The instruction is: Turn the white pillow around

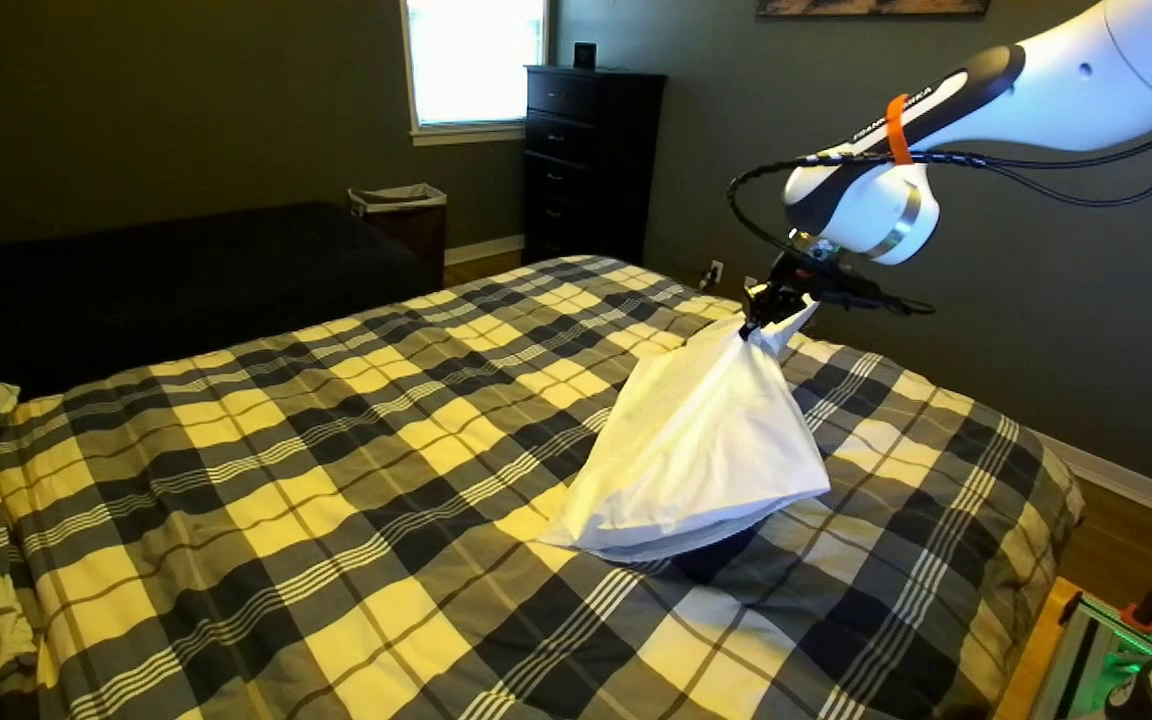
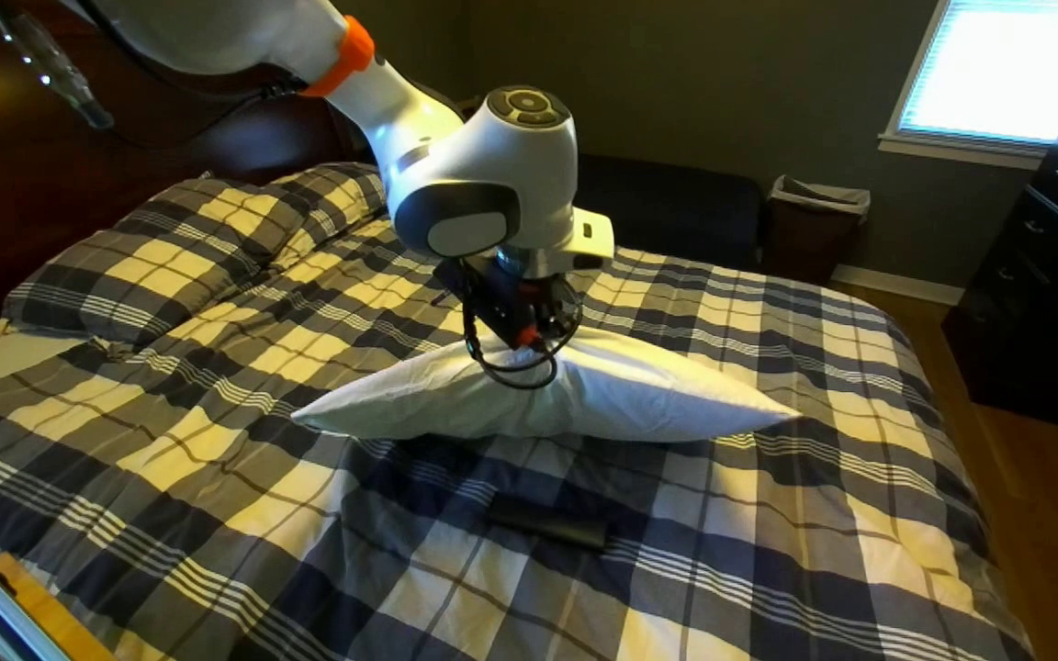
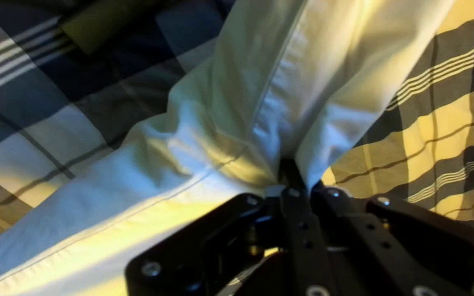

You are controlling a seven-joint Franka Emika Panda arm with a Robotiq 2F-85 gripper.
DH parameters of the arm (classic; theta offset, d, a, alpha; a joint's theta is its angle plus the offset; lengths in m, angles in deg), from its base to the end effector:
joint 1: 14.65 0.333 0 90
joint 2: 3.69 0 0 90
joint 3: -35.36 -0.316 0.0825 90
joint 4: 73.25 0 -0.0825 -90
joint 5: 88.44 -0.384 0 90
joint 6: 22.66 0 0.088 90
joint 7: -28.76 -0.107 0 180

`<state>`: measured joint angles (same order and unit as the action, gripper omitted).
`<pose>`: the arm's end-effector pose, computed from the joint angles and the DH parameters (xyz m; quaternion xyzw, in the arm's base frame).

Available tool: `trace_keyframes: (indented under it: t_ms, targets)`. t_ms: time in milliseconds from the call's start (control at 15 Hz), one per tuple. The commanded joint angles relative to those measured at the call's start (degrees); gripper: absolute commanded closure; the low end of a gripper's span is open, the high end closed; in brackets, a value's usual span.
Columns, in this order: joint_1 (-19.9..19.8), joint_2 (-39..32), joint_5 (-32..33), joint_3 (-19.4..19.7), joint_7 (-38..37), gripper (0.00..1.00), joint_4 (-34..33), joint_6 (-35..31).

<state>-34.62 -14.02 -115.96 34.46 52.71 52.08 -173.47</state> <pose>0.5407 -0.1991 0.3299 -0.9698 0.1497 -0.1716 0.0868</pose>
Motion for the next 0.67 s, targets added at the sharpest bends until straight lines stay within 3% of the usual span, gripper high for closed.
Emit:
trace_keyframes:
  t_ms: [0, 600]
  targets:
    - [3.5, 1.7, 1.2, 0.8, 2.0, 0.99, -3.4, 2.8]
    - [9.0, 4.5, 3.9, -1.0, 12.1, 0.99, -6.8, 3.4]
